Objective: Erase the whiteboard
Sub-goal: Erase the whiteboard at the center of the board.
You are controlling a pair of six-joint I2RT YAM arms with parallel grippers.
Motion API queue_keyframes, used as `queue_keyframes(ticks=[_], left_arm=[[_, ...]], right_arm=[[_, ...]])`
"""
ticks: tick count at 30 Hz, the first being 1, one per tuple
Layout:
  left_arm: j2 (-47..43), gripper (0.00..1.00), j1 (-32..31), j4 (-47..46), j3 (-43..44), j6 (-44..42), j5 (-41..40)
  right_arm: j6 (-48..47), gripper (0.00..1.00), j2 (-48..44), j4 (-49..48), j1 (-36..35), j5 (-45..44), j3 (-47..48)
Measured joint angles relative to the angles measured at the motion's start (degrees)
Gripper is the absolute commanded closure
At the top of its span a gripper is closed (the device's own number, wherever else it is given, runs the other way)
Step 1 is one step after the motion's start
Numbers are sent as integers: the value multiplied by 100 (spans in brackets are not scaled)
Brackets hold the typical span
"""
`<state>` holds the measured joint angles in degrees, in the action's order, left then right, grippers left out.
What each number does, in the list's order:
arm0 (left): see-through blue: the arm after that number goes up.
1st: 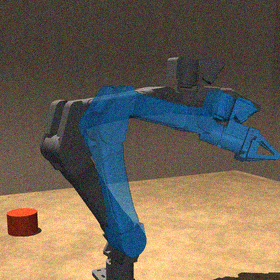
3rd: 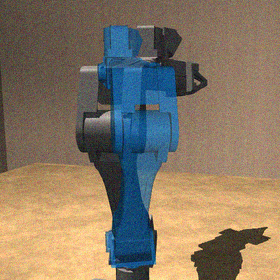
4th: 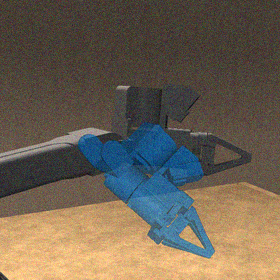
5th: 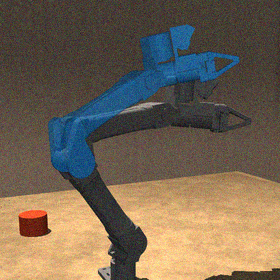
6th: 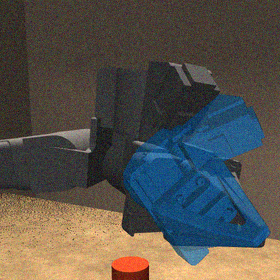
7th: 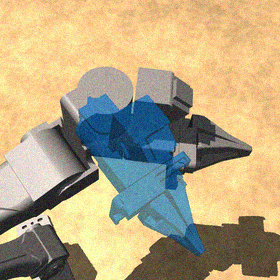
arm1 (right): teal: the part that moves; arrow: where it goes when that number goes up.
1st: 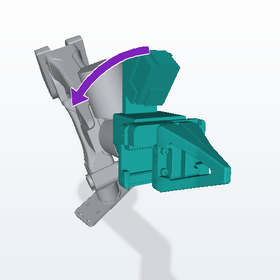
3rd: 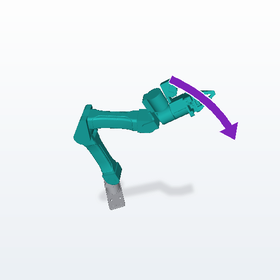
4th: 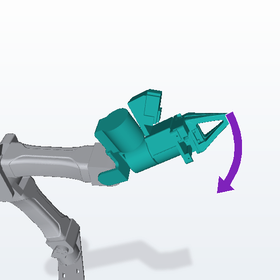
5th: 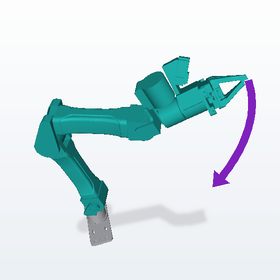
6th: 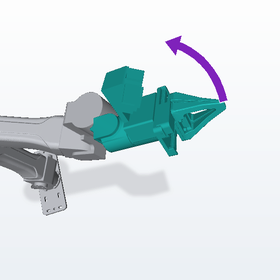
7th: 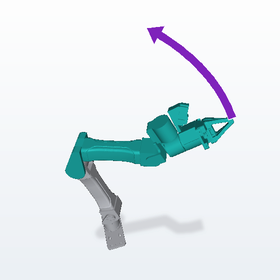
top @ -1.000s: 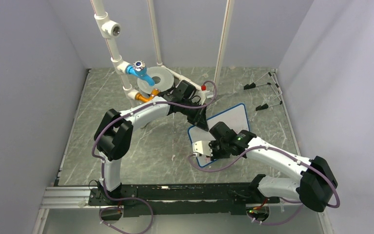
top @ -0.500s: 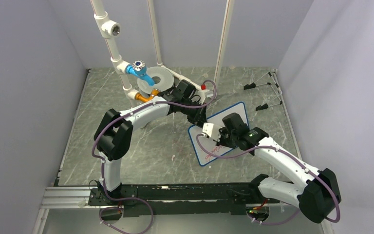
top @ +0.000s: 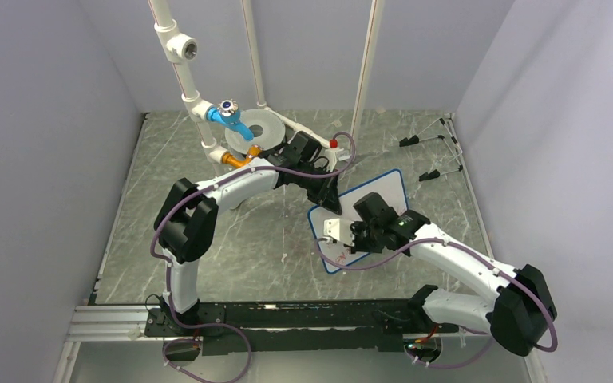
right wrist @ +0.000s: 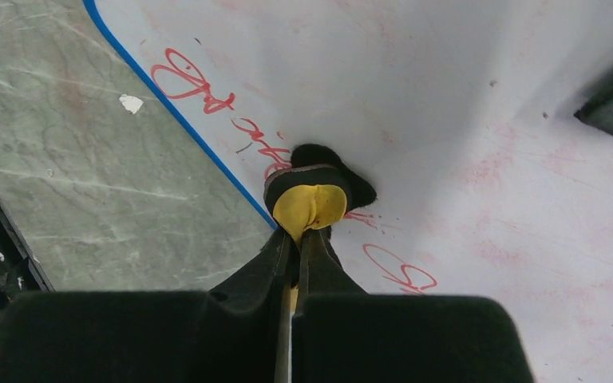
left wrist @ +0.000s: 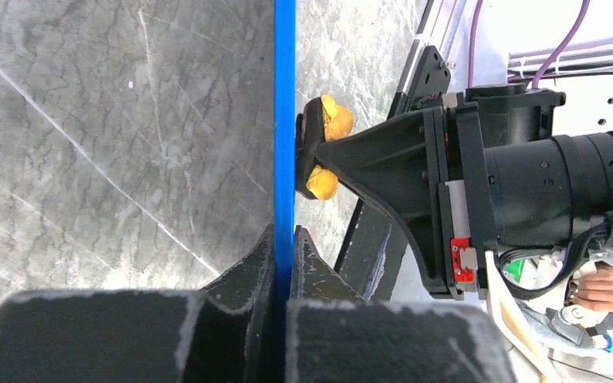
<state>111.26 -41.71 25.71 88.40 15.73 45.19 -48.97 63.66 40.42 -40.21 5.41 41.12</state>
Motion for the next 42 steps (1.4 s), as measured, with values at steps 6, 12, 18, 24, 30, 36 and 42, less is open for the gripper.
queue_keyframes(ticks=[6,12,18,24,30,36,42], left_arm=[[0,100,2,-28,0,-2,-17],[0,100,2,-48,0,4,-22],[0,100,2,-13,0,4,-4],[0,100,0,70,0,4,63],[0,100,-4,140,0,2,116],[0,100,-4,140,0,-4,114],[0,100,-2,90,0,-7,83]], right_arm=[[199,100,-24,-63,398,-105,0],[422,100,-310,-334,793,-461,0],[352,100,-411,-393,848,-328,-2],[-15,100,-415,-52,592,157,-20],[-142,100,-372,149,511,321,-146],[7,100,-326,120,538,153,-166],[315,100,-420,-74,957,-240,-166]])
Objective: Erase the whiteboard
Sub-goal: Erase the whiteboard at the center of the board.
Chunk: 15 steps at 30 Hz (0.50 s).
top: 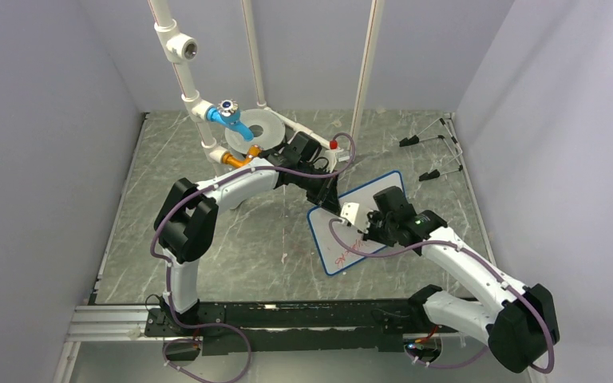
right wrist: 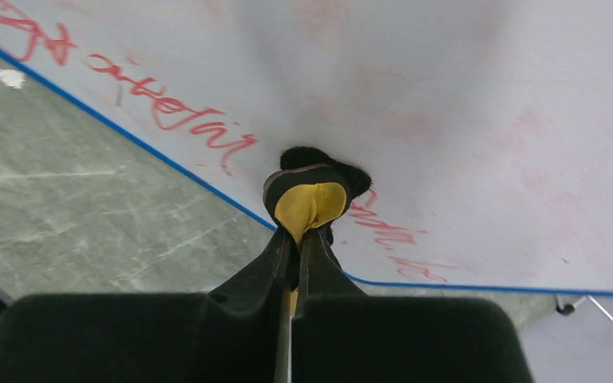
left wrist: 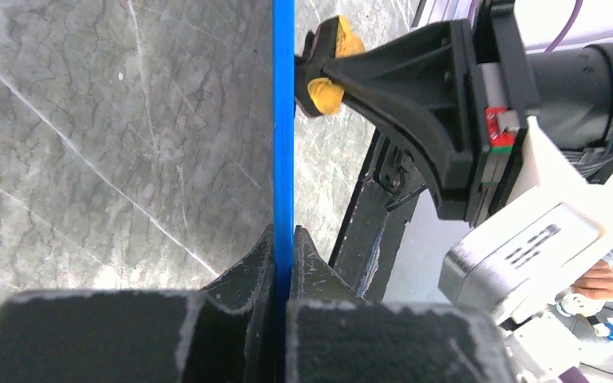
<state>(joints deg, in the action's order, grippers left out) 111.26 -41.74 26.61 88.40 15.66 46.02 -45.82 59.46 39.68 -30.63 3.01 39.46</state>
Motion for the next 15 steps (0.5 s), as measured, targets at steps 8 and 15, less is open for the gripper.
queue_keyframes(ticks=[8,15], left_arm=[[0,100,0,20,0,9,11],[0,100,-2,55,0,7,55]], right_arm=[[-9,100,-66,-61,-63,157,7],[-262,100,103,142,-944,645,7]])
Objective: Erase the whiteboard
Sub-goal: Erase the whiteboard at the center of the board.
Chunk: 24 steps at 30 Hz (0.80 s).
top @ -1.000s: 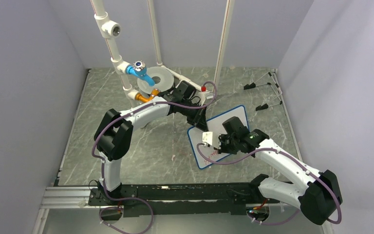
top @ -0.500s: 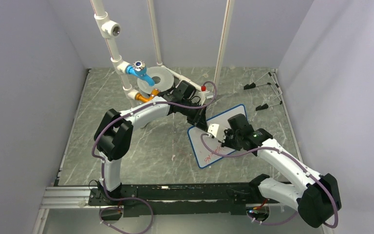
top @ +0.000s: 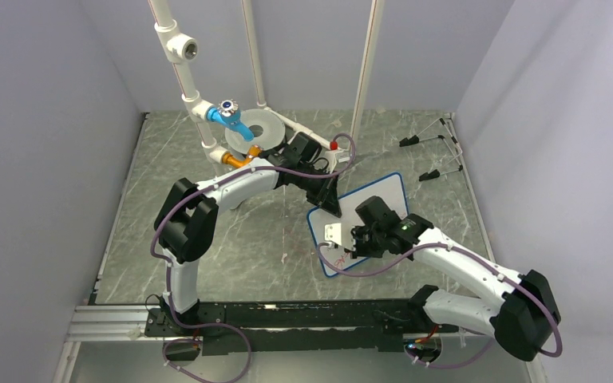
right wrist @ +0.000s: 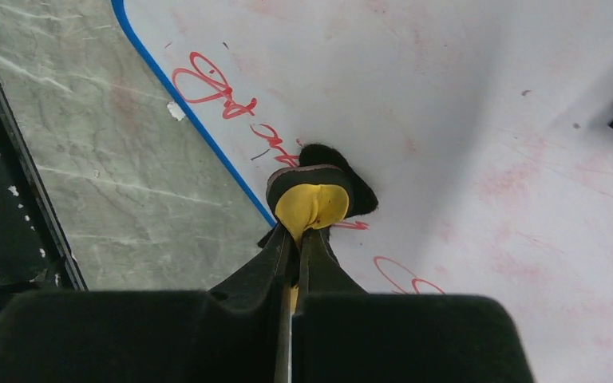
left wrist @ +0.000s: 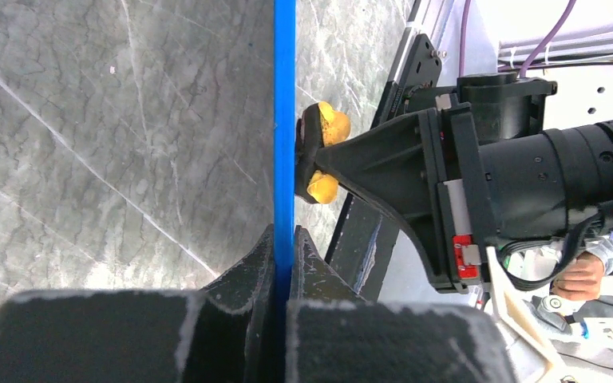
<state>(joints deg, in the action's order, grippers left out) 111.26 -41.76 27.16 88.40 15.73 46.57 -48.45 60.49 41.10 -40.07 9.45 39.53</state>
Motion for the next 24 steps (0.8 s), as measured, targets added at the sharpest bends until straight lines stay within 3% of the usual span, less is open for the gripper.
queue_keyframes(ticks=[6,16,24], left_arm=[[0,100,0,-22,0,-96,-11],[0,100,7,-72,0,-101,-42],[-2,100,7,-72,-9,-94,-35]], right_arm=[[74,100,256,-4,33,-151,0],[295,100,-7,-72,949,-522,4],[295,100,-63,-90,1043,-422,105]])
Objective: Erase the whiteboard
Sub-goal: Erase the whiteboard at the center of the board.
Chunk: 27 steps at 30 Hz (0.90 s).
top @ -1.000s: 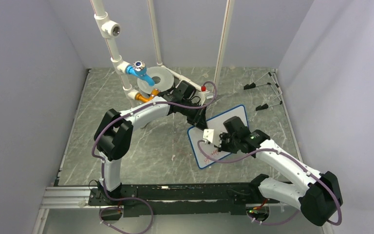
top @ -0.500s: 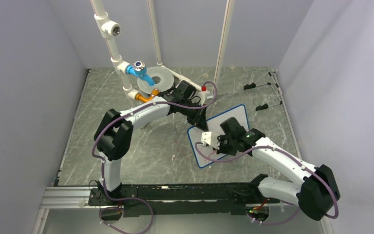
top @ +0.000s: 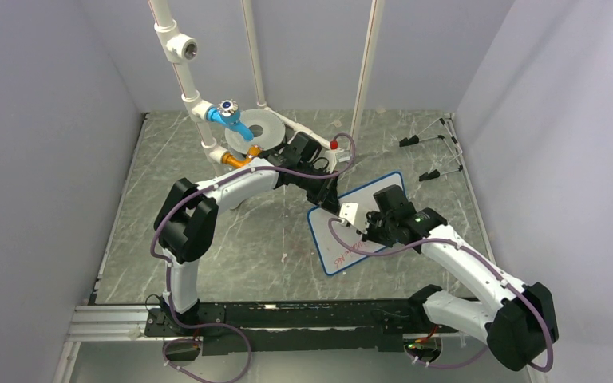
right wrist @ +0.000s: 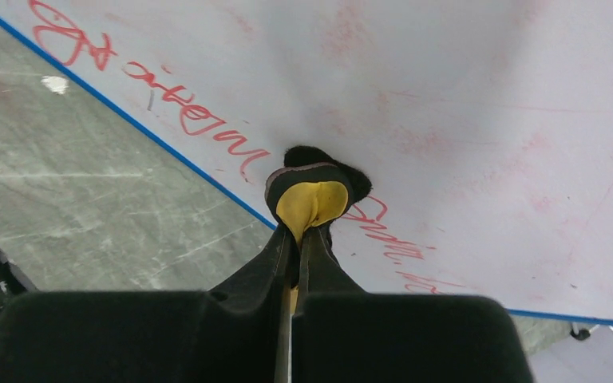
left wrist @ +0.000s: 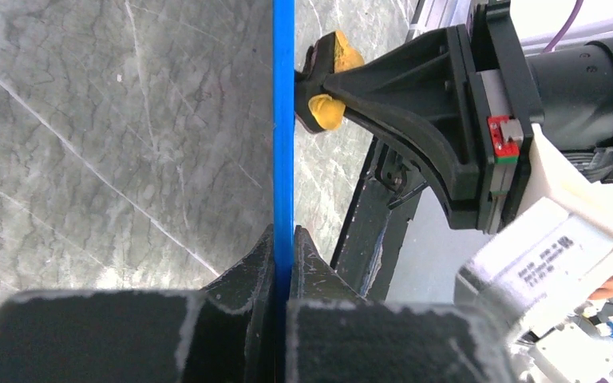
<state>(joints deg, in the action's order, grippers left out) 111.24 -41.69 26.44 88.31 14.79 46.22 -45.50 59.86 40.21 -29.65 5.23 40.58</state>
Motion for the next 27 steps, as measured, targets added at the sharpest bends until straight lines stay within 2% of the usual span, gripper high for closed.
queue_keyframes(ticks=[7,13,22,27], left_arm=[[0,100,-2,70,-2,13,55],[-7,100,-2,81,-11,11,61],[-42,100,-2,83,-61,11,81],[-44,100,-2,83,-61,11,81]], right_arm=[[-249,100,-98,173,-17,535,0],[-249,100,-98,240,50,483,-9],[-238,100,-101,232,656,208,-24],[-188,100,-111,133,745,146,55]])
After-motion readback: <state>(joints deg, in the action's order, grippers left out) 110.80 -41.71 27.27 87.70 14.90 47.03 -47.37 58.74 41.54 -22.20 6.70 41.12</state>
